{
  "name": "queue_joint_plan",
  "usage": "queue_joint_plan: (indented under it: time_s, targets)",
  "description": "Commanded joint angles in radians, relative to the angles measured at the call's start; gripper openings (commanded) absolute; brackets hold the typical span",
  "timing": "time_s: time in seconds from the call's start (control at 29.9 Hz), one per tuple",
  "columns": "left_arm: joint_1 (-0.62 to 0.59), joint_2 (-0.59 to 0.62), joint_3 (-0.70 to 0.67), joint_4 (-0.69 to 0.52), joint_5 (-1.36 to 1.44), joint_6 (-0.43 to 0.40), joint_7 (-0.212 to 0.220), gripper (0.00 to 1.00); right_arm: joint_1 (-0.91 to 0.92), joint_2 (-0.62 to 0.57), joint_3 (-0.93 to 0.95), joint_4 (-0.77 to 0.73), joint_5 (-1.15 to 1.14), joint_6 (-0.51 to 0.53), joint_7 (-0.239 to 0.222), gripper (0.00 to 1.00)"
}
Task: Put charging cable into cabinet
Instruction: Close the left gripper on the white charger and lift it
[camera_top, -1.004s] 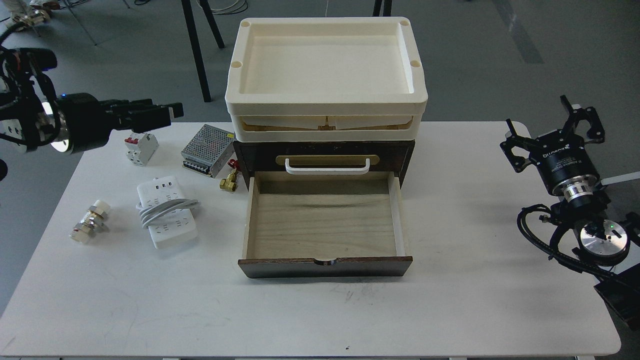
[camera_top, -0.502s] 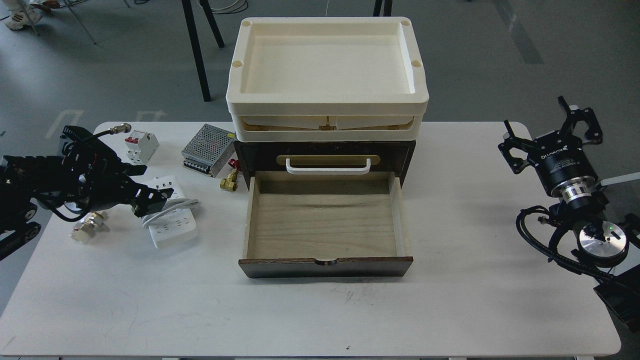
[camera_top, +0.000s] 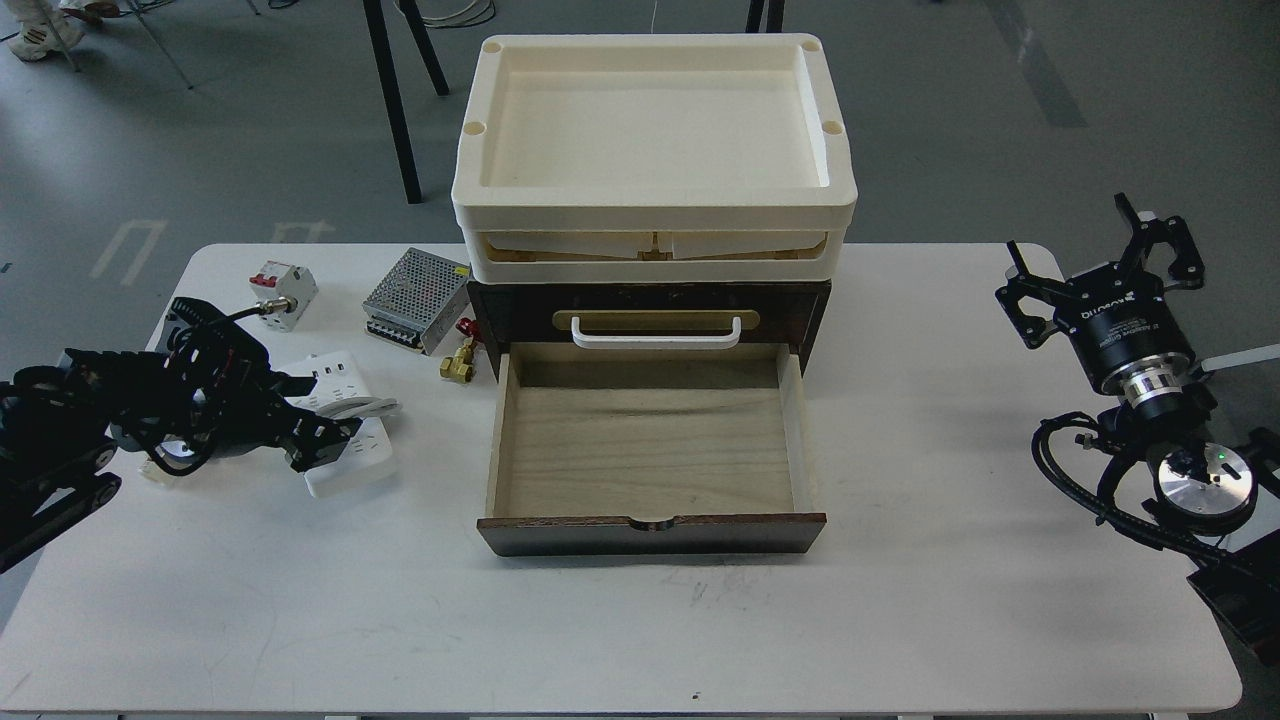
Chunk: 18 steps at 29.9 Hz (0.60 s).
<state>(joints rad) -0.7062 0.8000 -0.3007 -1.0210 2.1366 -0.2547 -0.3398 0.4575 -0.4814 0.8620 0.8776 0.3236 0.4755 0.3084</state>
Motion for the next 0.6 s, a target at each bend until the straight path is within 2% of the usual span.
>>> queue_joint_plan:
  time_s: [0.0,0.23,0.47,0.57]
  targets:
    - [-0.001,-0.004,0.0,0.021,0.0,0.0,-0.001,0.56,0.0,0.0,0.0,0.0,0.0,0.0,0.0,1.0]
    - [0.001,-0.008,0.0,0.025,-0.001,0.002,-0.001,0.41,0.0,0.0,0.0,0.0,0.0,0.0,0.0,1.0]
    - [0.002,-0.013,0.0,0.025,-0.001,0.0,0.002,0.34,0.0,0.001,-0.001,0.0,0.0,0.0,0.0,1.0]
    - [0.001,-0.019,0.0,0.024,-0.001,0.0,0.008,0.25,0.0,0.0,-0.001,0.0,0.0,0.0,0.0,1.0]
